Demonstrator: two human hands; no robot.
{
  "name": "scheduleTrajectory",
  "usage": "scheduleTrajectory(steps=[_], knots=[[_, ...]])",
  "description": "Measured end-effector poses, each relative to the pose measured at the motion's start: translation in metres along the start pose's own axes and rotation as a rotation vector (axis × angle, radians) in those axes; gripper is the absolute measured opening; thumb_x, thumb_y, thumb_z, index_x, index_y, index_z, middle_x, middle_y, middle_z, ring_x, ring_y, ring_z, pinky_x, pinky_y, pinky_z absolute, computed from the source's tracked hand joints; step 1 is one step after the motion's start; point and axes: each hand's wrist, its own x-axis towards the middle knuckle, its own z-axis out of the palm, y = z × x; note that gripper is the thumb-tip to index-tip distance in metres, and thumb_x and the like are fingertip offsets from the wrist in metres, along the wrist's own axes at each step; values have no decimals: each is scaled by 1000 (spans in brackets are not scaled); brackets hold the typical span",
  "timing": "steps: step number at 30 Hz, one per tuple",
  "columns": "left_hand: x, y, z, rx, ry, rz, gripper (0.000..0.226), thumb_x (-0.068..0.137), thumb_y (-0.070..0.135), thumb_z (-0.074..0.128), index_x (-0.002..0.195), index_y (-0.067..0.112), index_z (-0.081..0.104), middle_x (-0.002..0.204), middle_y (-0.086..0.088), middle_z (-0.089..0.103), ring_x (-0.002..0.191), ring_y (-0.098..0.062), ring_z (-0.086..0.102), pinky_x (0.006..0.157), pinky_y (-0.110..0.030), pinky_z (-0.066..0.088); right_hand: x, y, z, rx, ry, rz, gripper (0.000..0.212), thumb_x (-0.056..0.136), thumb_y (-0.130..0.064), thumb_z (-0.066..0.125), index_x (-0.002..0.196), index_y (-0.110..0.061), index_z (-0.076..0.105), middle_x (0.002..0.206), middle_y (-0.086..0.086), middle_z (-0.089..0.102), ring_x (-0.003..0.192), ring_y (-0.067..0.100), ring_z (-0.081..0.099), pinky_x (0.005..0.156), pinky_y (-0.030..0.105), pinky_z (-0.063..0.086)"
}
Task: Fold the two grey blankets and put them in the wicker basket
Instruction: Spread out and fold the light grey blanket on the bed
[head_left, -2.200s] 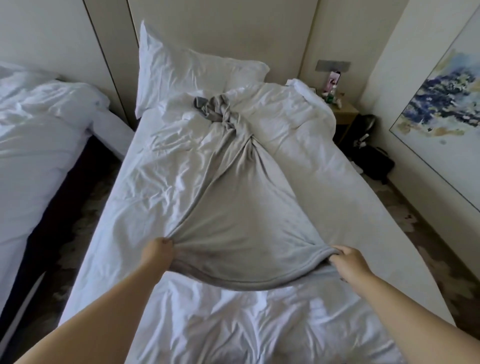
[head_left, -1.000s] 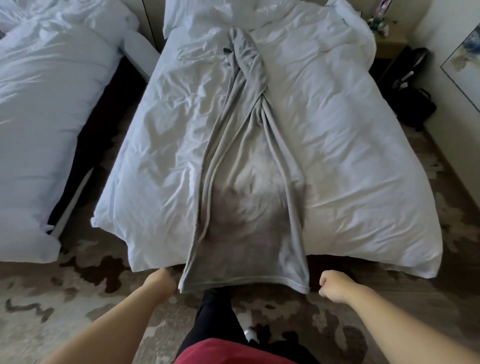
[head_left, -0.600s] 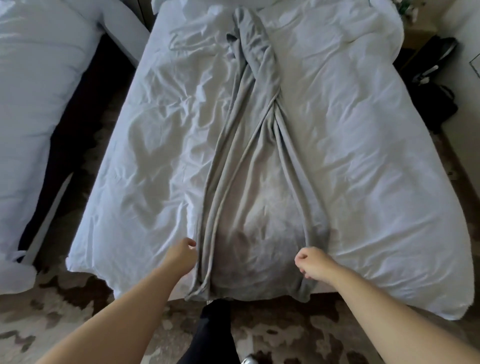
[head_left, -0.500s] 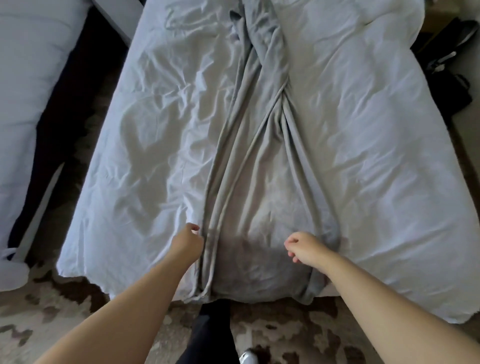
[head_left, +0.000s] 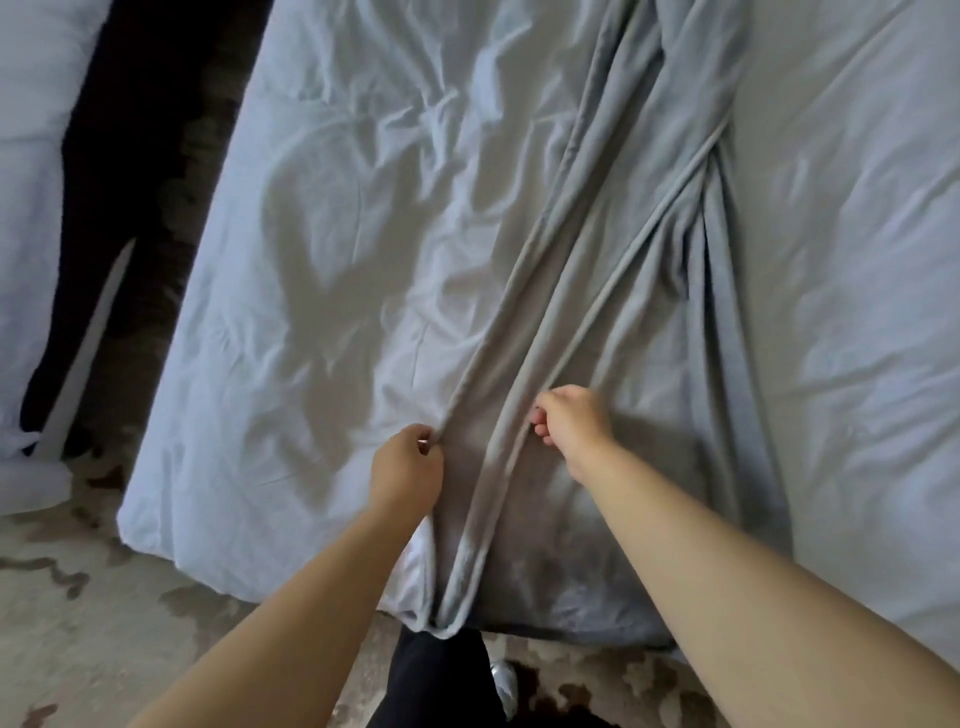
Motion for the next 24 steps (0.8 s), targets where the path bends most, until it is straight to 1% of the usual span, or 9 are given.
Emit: scheduleTrajectory(steps=[4, 6, 9, 11, 14, 17, 20, 22, 24], knots=[[-5, -8, -8, -138, 46, -29, 15, 93, 18, 55, 84, 26, 45, 72, 7, 57, 57, -10, 52, 39, -13, 36, -17, -32, 30, 3, 93, -112, 14, 65, -26, 46, 54, -18, 51, 55, -1, 61, 59, 25, 56, 59, 35, 48], [-9, -7, -8, -110, 34, 11, 28, 93, 11, 52, 73, 30, 46, 78, 5, 59, 58, -10, 51, 39, -9, 35, -17, -38, 37, -191, 187, -97, 14, 74, -25, 49, 77, -15, 57, 84, 7, 66, 82, 31, 61, 69, 36, 47], [-11, -2, -5, -64, -42, 30, 29, 94, 10, 46, 77, 31, 57, 88, 4, 59, 66, -13, 53, 49, -15, 38, -1, -24, 29, -311, 329, 150, 42, 86, -25, 56, 121, -2, 52, 126, 18, 56, 115, 36, 55, 90, 38, 46], [-12, 1, -1, -37, -68, 13, 28, 94, 13, 45, 87, 32, 63, 92, 6, 58, 76, -14, 53, 62, -20, 38, 6, -14, 19, -71, 223, 289, 42, 87, -22, 58, 122, -1, 53, 122, 18, 59, 108, 34, 60, 90, 41, 52], [-18, 3, 4, -29, -60, 34, 28, 93, 14, 46, 103, 28, 69, 91, 7, 57, 87, -16, 56, 71, -19, 36, 3, -5, 8, 276, -2, 232, 9, 89, -15, 62, 84, -8, 61, 82, 11, 63, 67, 23, 61, 62, 35, 55], [-30, 6, 6, -86, 6, 65, 23, 96, 25, 49, 98, 18, 71, 84, 4, 63, 84, -17, 58, 70, -24, 36, -2, -9, 10, 387, -123, 91, 20, 86, -14, 64, 68, -14, 56, 62, 5, 58, 54, 17, 59, 52, 28, 51], [-45, 8, 9, -220, 53, 70, 49, 98, 40, 42, 69, 3, 57, 61, -5, 53, 60, -19, 49, 58, -33, 33, -13, -26, 29, 466, -222, 15, 13, 85, -14, 65, 75, -15, 58, 66, 3, 64, 62, 18, 64, 62, 32, 55], [-52, 8, 14, -231, 46, 100, 55, 94, 47, 46, 67, 0, 55, 61, -11, 54, 57, -23, 49, 55, -34, 34, -17, -36, 46, 426, -289, -37, 5, 90, -9, 58, 86, -11, 61, 81, 7, 66, 79, 22, 66, 71, 33, 55], [-55, 2, 20, -90, 40, 109, 43, 88, 43, 57, 72, 3, 59, 70, -9, 59, 66, -23, 53, 54, -31, 32, -19, -38, 55, 308, -392, 8, 22, 96, -2, 46, 114, -3, 57, 109, 15, 64, 106, 27, 62, 86, 33, 52]])
